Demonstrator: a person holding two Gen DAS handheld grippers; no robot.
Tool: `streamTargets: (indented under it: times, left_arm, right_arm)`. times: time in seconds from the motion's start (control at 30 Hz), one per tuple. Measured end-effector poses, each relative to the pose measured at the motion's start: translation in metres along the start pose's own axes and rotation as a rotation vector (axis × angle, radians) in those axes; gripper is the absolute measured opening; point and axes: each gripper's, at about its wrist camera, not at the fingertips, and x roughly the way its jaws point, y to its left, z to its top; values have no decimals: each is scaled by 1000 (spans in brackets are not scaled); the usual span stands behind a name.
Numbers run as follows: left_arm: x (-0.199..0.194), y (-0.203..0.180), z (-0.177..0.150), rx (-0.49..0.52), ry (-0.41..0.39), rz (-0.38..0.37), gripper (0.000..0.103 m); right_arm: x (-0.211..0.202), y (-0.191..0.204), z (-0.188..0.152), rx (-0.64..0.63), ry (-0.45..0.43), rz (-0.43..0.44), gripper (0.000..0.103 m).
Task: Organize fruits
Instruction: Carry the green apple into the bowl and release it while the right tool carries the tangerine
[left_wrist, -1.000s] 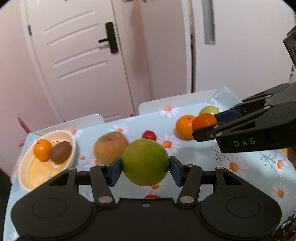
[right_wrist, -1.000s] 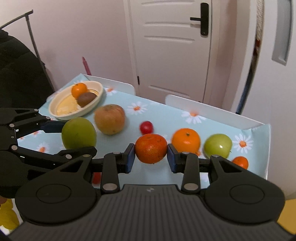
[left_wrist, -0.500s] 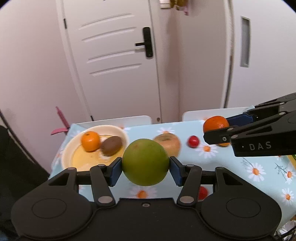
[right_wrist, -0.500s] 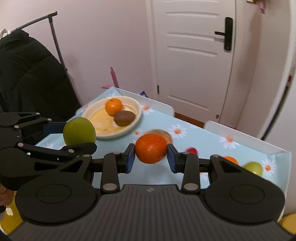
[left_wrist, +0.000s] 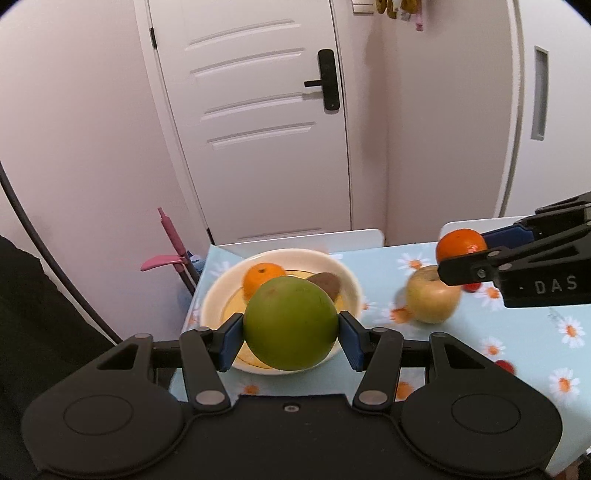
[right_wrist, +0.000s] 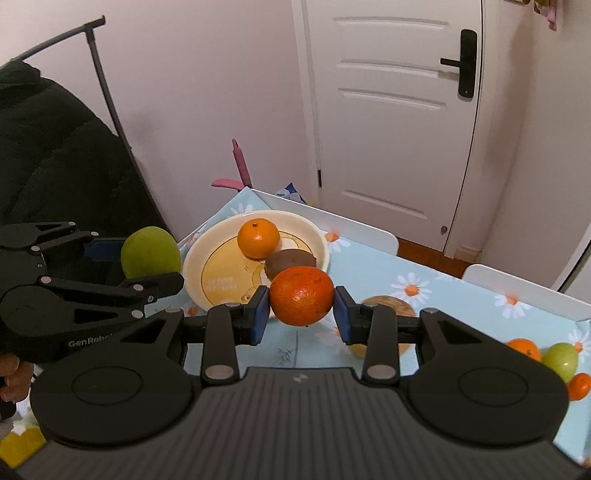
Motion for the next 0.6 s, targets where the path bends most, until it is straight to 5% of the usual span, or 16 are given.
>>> streamTargets:
  times: [0.6]
  left_arm:
    - [111,69,-2,69,65,-67,59]
  right_arm:
    - [99,40,8,64,93,-122,52]
